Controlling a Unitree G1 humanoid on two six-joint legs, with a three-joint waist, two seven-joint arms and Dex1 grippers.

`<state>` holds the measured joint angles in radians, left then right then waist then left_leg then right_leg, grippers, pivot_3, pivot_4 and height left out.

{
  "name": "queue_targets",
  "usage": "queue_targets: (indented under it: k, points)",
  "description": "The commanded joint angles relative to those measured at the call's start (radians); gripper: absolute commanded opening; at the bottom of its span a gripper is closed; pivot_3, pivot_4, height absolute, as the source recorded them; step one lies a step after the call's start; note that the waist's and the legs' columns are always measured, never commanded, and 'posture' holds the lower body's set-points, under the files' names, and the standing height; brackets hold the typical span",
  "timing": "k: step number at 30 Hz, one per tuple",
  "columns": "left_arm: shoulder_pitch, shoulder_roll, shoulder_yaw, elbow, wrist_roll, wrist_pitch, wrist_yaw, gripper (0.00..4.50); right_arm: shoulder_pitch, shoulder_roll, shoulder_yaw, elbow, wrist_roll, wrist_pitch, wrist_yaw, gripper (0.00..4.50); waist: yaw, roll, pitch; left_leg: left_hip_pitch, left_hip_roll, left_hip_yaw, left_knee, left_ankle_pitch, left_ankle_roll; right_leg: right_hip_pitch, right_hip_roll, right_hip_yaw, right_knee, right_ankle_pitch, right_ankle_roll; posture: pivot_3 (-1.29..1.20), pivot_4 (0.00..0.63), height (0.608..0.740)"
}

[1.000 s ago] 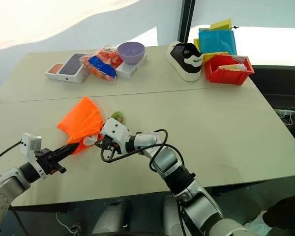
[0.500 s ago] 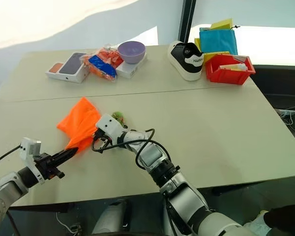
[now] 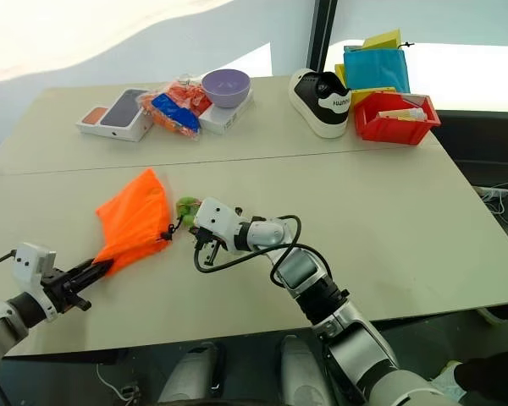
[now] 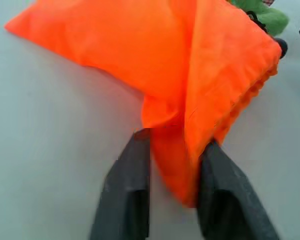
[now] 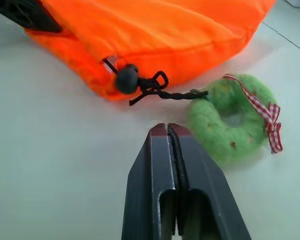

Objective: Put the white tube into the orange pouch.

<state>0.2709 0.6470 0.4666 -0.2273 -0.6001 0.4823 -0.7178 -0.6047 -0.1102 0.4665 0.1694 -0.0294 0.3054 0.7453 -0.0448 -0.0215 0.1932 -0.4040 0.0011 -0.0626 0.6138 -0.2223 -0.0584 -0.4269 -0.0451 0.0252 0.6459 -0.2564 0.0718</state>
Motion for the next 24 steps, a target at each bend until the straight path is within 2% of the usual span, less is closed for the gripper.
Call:
queue_targets:
  k: [1,4,14,17,22,24]
  points:
    - [-0.012,-0.009,0.009,-0.004,0.013,-0.043,-0.003,2.90,-0.041,0.026,0.013,0.013,-0.030,-0.080,-0.021,1.97,0.000,0.000,0.000,0.000,0.000,0.000,0.000,0.000,0.000,0.000,0.000,0.000,0.000,0.000,0.000,0.00,0.150,0.740]
    - [-0.021,-0.023,0.020,-0.014,-0.004,-0.047,0.001,4.33,-0.060,0.045,0.017,0.068,-0.064,-0.129,-0.054,3.44,0.000,0.000,0.000,0.000,0.000,0.000,0.000,0.000,0.000,0.000,0.000,0.000,0.000,0.000,0.000,0.00,0.150,0.740]
    - [-0.015,-0.018,0.109,-0.068,-0.126,0.000,-0.017,4.33,-0.141,0.063,0.014,0.297,-0.151,-0.264,-0.123,3.44,0.000,-0.001,-0.001,0.000,0.000,0.000,0.001,0.000,0.000,0.000,0.000,0.000,0.001,0.001,0.001,0.00,0.150,0.740]
    - [-0.011,-0.012,0.126,-0.079,-0.158,0.020,-0.021,4.40,-0.141,0.057,0.012,0.317,-0.165,-0.289,-0.118,2.68,0.000,-0.001,-0.001,0.000,0.000,0.000,0.001,0.000,0.000,0.000,0.000,0.000,0.001,0.001,0.002,0.00,0.150,0.740]
    - [-0.004,0.004,0.146,-0.091,-0.190,0.051,-0.026,4.40,-0.142,0.032,-0.001,0.309,-0.187,-0.308,-0.123,0.04,0.000,-0.001,-0.001,0.000,0.000,0.000,0.001,0.000,0.000,0.000,0.000,0.000,0.002,0.001,0.002,0.00,0.150,0.740]
    - [0.005,0.018,0.143,-0.105,-0.197,0.061,-0.039,4.40,-0.130,0.015,-0.016,0.281,-0.183,-0.300,-0.121,0.04,0.000,-0.001,-0.001,0.001,0.000,0.000,0.001,0.000,0.000,0.000,0.000,0.000,0.002,0.001,0.002,0.00,0.150,0.740]
